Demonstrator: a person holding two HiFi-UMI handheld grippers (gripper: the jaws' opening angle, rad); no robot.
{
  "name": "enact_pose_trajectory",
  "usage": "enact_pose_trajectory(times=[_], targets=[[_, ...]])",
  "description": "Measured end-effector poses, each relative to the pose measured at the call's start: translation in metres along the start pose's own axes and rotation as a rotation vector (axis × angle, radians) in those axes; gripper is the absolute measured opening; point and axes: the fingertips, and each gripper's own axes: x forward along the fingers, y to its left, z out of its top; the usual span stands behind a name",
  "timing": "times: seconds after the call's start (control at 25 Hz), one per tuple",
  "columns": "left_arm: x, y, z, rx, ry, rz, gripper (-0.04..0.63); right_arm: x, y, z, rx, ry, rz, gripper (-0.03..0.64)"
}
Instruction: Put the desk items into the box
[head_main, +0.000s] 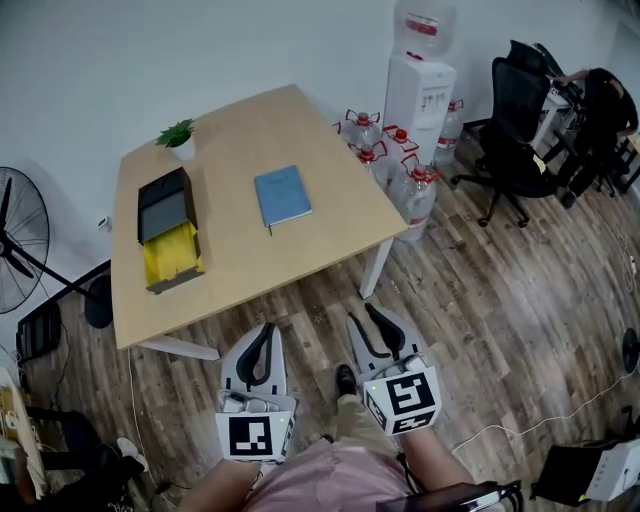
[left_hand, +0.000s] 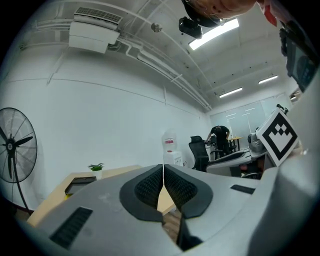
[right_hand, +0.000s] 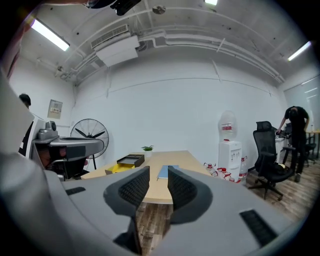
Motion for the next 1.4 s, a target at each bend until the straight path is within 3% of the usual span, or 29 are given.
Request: enact_pose_trajectory(times=[0.24, 0.56, 0.76, 1.4], targets=[[0.077, 0.014, 0.001, 0.026, 0.044, 0.023, 0.017, 0.063, -0.052, 0.013, 0.038, 0.003, 0.027, 0.112], [0.151, 0.035, 0.006, 0.019, 0.057, 0.075, 0.018, 0.134, -0.093, 0.036, 0.012, 0.008, 0.085, 0.109], [0.170, 0.048, 0.002, -0.018, 0.072, 0.122, 0.018, 0.163, -0.099, 0.046, -0.010, 0.021, 0.137, 0.107], [0.202, 0.106, -0.018, -0.004, 0.107, 0.238, 0.018, 0.244, -0.102, 0.051, -0.009, 0.042, 0.211, 0.107]])
